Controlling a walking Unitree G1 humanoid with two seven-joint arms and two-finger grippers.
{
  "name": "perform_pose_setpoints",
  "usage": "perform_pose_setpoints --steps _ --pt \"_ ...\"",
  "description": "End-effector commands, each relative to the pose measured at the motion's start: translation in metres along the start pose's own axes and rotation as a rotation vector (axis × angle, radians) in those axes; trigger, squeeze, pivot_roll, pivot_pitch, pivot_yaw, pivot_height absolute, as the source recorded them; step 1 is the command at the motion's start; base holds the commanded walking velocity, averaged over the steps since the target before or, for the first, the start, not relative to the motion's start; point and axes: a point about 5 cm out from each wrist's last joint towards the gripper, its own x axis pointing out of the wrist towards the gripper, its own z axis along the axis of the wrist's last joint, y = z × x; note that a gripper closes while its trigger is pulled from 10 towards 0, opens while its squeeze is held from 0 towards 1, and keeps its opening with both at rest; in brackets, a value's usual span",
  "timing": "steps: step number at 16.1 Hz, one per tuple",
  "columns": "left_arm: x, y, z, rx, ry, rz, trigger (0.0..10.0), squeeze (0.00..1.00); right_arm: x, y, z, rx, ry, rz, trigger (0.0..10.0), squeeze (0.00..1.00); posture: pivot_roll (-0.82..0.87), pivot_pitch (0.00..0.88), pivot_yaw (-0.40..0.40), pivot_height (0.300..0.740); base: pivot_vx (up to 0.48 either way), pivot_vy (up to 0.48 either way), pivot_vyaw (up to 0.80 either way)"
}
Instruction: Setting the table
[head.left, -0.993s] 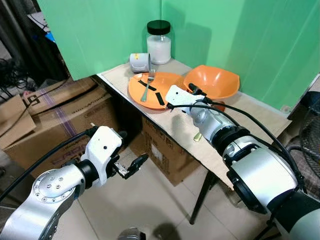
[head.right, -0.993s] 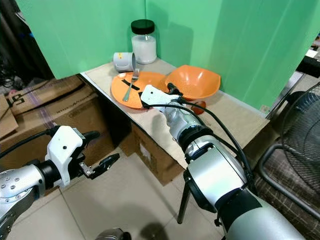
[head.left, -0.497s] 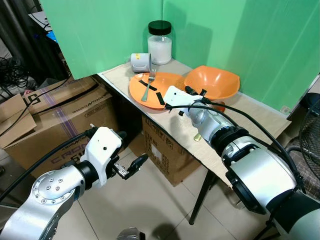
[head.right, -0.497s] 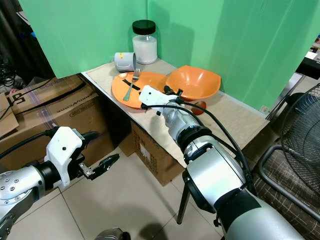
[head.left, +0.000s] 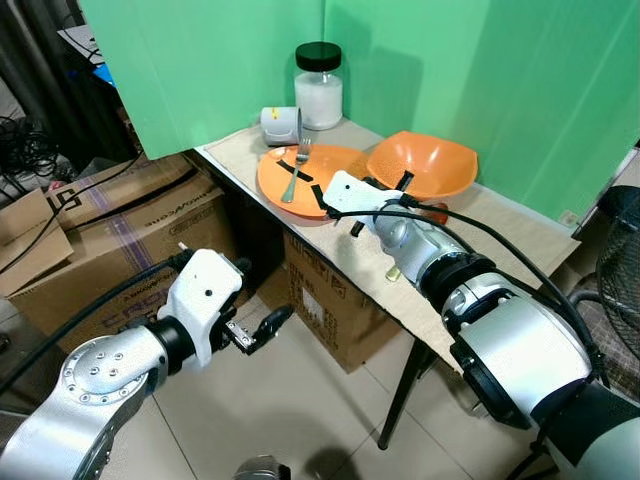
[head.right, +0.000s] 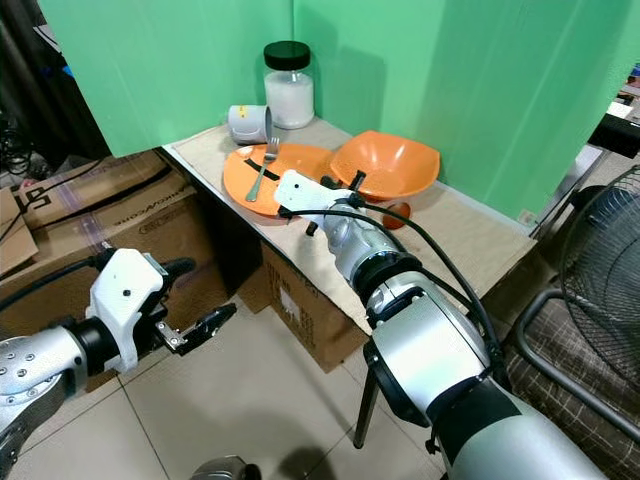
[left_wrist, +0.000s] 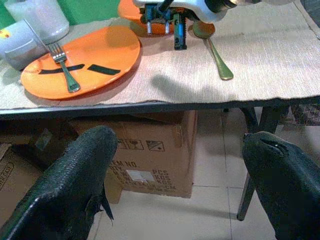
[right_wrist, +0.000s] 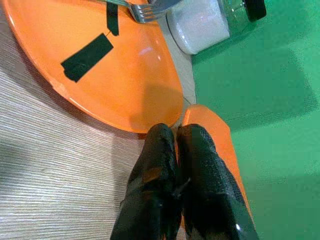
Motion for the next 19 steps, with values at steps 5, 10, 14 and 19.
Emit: perform_pose_setpoints --steps 5,10,14,19 --pt "-0.001 0.001 0.002 0.007 -0.003 -0.004 10.0 0.0 0.0 -0.003 0.006 0.0 -0.019 0.003 0.0 0.0 0.25 0.0 0.031 0.74 0.0 0.0 0.0" --pt "0.007 0.006 0.004 -0.019 -0.052 0.059 10.0 0.0 -0.002 -0.021 0.018 0.505 -0.228 -0.038 10.0 0.0 0.21 0.0 0.037 0.74 0.0 0.0 0.0" --pt "0.017 0.004 0.006 -0.079 -0.097 0.084 10.0 0.0 -0.009 -0.035 -0.016 0.92 -0.28 -0.064 10.0 0.0 0.17 0.0 0.056 0.74 0.0 0.0 0.0" --pt "0.023 0.024 0.005 -0.052 -0.147 0.362 10.0 0.0 -0.094 -0.027 -0.076 1.042 -0.36 -0.215 10.0 1.0 0.1 0.0 0.054 0.74 0.0 0.0 0.0"
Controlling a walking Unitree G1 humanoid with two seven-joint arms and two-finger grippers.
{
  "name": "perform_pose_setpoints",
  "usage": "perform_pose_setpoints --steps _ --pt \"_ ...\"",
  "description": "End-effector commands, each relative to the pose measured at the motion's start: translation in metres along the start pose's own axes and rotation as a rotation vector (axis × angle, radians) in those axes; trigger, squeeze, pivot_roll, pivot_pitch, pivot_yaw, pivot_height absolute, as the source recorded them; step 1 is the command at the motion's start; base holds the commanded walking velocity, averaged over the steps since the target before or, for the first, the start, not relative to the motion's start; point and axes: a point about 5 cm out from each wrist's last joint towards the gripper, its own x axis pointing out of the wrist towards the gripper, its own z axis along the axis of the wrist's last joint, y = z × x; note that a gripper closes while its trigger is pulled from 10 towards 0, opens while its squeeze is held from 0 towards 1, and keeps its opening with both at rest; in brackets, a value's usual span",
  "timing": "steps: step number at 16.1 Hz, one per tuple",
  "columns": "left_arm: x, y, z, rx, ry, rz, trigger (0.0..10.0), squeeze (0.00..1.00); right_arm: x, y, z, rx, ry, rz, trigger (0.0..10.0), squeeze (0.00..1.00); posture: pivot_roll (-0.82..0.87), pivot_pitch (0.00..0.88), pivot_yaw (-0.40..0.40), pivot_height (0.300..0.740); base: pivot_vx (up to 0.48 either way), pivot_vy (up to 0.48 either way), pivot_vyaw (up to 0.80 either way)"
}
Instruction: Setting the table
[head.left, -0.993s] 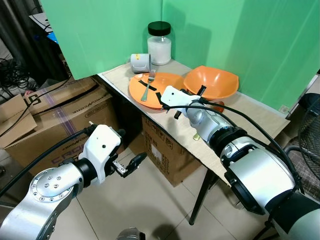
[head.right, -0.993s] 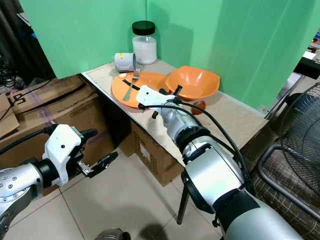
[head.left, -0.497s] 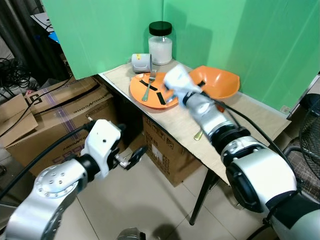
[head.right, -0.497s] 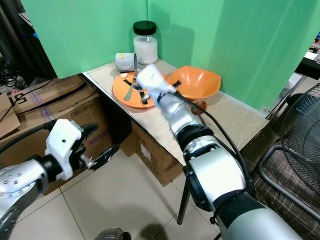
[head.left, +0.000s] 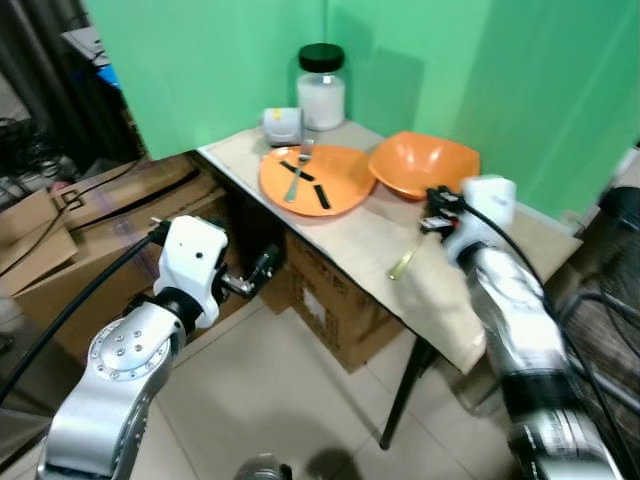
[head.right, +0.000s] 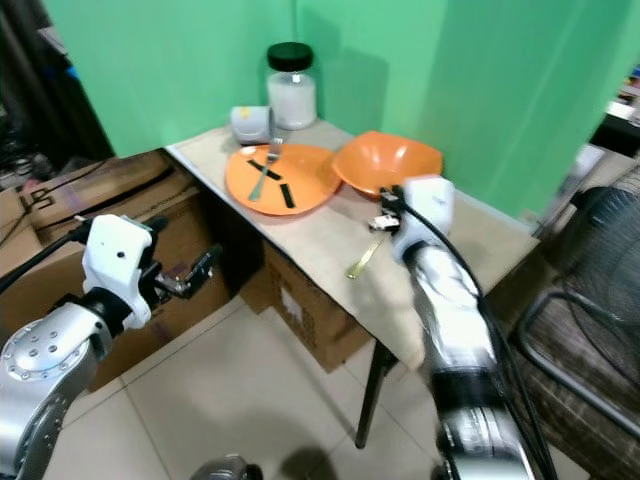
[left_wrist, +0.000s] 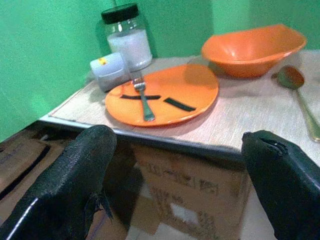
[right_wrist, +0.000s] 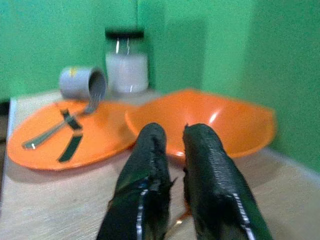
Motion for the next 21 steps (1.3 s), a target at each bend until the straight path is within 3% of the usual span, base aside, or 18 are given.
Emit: perform_pose_setpoints --steps 1,2,5,9,13,17,21 --pt "0.005 0.002 0.0 0.031 -0.007 0.028 10.0 0.0 -0.024 0.003 0.009 -0.006 -0.031 -0.012 10.0 1.0 0.09 0.0 0.058 0.74 0.0 0.0 0.0" --pt "0.008 0.002 -0.002 0.03 -0.01 0.037 10.0 0.0 -0.039 0.006 0.005 0.001 0.003 -0.035 10.0 1.0 0.07 0.0 0.062 0.74 0.0 0.394 -0.8" --pt "0.017 0.001 -0.004 0.011 -0.009 0.057 10.0 0.0 -0.058 0.008 -0.004 0.064 0.102 -0.125 10.0 1.0 0.05 0.0 0.059 0.74 0.0 0.447 -0.8" --pt "0.019 0.005 -0.007 -0.024 0.008 0.089 10.0 0.0 -0.061 0.011 0.004 0.018 0.135 -0.151 10.0 1.0 0.05 0.0 0.054 0.74 0.0 0.454 -0.8" --pt "0.018 0.013 -0.006 -0.009 0.003 0.15 10.0 0.0 -0.053 0.01 0.016 -0.052 0.097 -0.149 10.0 1.0 0.07 0.0 0.026 0.74 0.0 0.442 -0.79" --pt "0.016 0.013 -0.004 -0.015 -0.004 0.176 10.0 0.0 -0.05 0.012 0.024 -0.045 0.067 -0.159 10.0 1.0 0.07 0.0 0.022 0.74 0.0 0.062 -0.54" --pt "0.015 0.018 -0.001 -0.059 -0.027 0.211 10.0 0.0 -0.049 0.027 0.021 -0.02 0.101 -0.021 10.0 1.0 0.08 0.0 0.017 0.74 0.0 0.0 0.0"
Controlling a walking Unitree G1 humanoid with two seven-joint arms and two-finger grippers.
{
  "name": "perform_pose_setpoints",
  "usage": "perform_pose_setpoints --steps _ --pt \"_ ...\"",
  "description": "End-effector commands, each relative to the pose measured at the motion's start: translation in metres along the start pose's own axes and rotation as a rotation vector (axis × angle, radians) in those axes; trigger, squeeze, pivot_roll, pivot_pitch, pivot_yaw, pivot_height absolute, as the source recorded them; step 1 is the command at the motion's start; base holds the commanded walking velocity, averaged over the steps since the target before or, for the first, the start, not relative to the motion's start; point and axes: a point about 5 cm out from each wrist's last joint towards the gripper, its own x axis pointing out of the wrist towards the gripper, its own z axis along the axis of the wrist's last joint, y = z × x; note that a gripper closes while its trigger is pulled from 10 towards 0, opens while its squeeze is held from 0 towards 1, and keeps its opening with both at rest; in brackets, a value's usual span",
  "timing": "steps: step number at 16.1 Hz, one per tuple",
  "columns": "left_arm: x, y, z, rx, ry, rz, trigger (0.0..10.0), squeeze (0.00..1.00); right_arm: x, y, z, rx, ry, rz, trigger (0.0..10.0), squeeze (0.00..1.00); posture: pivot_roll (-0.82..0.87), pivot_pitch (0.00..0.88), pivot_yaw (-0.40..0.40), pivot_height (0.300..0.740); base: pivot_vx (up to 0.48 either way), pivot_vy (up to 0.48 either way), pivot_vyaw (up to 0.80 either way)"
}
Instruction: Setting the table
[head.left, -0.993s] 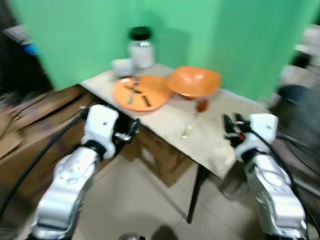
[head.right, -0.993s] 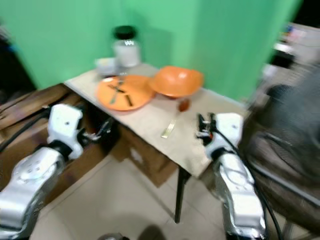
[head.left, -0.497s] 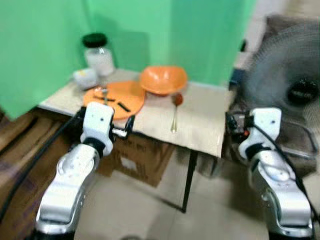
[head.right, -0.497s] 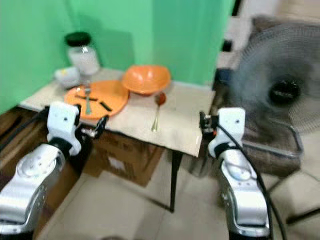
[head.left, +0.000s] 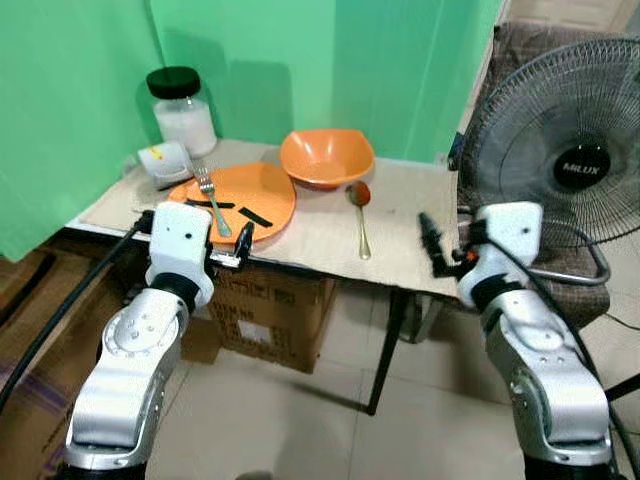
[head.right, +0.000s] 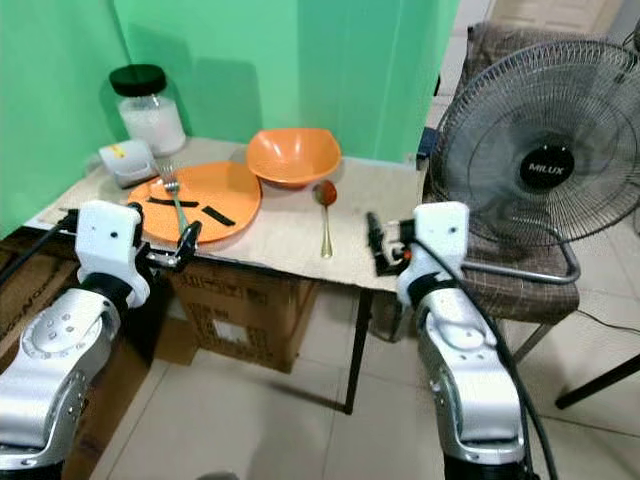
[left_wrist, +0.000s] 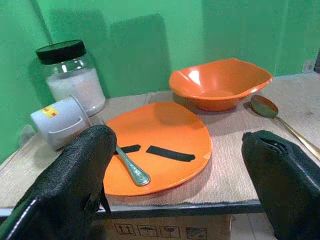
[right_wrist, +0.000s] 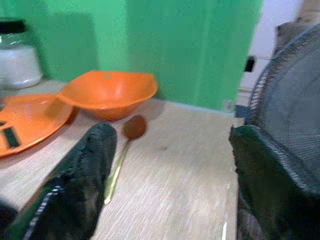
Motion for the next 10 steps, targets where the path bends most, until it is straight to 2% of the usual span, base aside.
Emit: perform_pose_setpoints --steps 1,3,6,10 --pt "0.0008 0.0004 0.0047 -0.006 -0.017 -0.004 10.0 0.0 -0.0014 0.001 0.0 -0.005 0.003 0.02 10.0 1.0 0.08 0.0 0.018 0.74 0.0 0.0 0.0" --pt "0.0007 -0.001 0.0052 -0.005 -0.021 -0.017 10.0 0.0 -0.0012 0.0009 -0.0016 -0.001 0.015 0.019 10.0 1.0 0.08 0.0 0.015 0.74 0.272 0.0 0.24" --pt "0.0007 -0.0035 0.0048 -0.008 -0.018 -0.03 10.0 0.0 -0.0013 -0.0014 -0.0024 -0.009 0.027 0.012 10.0 1.0 0.08 0.0 0.016 0.74 0.284 0.0 0.8" --pt "0.002 -0.0054 0.0044 -0.008 -0.018 -0.042 10.0 0.0 -0.0003 0.0014 -0.0023 -0.036 0.022 0.034 10.0 1.0 0.08 0.0 0.013 0.74 0.288 0.0 0.0"
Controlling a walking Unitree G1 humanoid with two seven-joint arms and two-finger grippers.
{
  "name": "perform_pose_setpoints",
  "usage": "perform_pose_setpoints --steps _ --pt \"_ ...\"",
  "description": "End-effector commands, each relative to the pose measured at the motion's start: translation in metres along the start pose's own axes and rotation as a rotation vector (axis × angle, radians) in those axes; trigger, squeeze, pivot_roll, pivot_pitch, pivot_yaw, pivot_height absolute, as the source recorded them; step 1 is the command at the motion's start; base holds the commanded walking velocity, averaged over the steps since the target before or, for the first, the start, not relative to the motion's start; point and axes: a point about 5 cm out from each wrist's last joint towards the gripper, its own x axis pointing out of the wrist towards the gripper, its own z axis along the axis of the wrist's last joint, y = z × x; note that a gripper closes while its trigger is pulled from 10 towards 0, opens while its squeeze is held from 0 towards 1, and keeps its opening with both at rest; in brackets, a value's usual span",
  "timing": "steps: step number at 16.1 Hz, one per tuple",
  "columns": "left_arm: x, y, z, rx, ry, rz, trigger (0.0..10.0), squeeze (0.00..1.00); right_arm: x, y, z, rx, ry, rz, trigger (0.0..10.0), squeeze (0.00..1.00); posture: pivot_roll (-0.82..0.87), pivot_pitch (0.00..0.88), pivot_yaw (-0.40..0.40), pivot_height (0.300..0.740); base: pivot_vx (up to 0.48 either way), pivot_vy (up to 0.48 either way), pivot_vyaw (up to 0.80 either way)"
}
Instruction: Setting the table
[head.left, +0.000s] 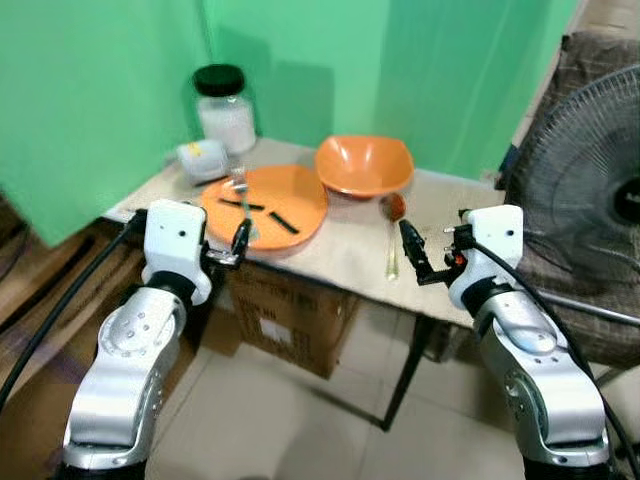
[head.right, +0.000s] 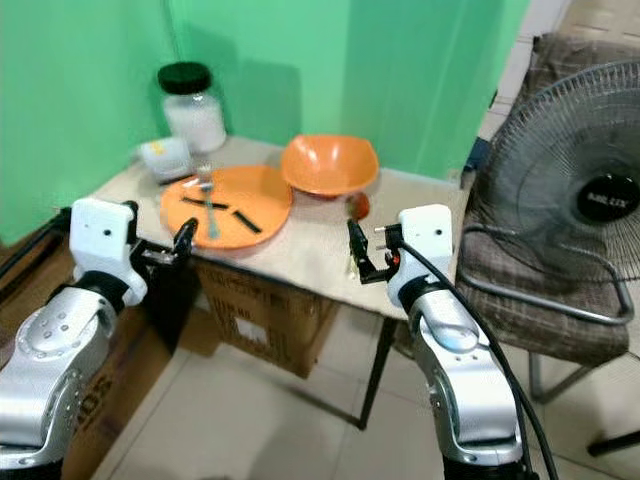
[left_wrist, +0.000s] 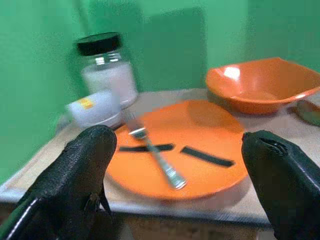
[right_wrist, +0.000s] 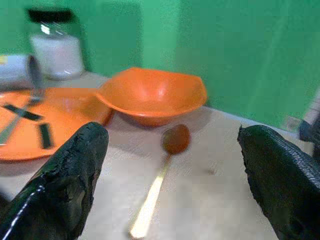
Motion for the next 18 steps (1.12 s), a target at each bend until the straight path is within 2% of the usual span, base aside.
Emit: perform_pose_setpoints --steps 1,5,9,11,14,18 --pt "0.0 -0.002 0.001 -0.003 -0.006 -0.017 10.0 0.0 0.0 0.0 -0.001 -0.012 0.006 0.012 10.0 1.0 0.08 0.0 0.011 0.74 0.304 0.0 0.0" --pt "0.0 -0.003 0.0 -0.001 -0.005 -0.019 10.0 0.0 0.003 -0.001 0.0 -0.026 0.007 0.009 10.0 1.0 0.09 0.0 0.001 0.74 0.306 0.0 0.52" --pt "0.0 -0.004 0.0 0.0 -0.006 -0.028 10.0 0.0 0.004 -0.003 0.0 -0.023 0.0 0.003 10.0 1.0 0.09 0.0 0.006 0.74 0.307 0.0 0.0" --pt "-0.001 -0.003 -0.001 0.016 0.0 -0.058 10.0 0.0 0.004 -0.003 0.002 -0.025 -0.007 -0.01 10.0 1.0 0.08 0.0 0.045 0.74 0.306 0.0 0.0" --pt "0.001 -0.007 -0.001 0.045 0.005 -0.111 10.0 0.0 0.003 -0.009 -0.001 -0.023 -0.001 -0.042 10.0 1.0 0.09 0.0 0.059 0.74 0.296 0.0 0.0" --pt "-0.001 -0.015 -0.001 0.04 0.004 -0.161 10.0 0.0 0.009 -0.013 0.0 -0.067 0.012 -0.034 10.0 1.0 0.09 0.0 0.052 0.74 0.277 0.0 0.0"
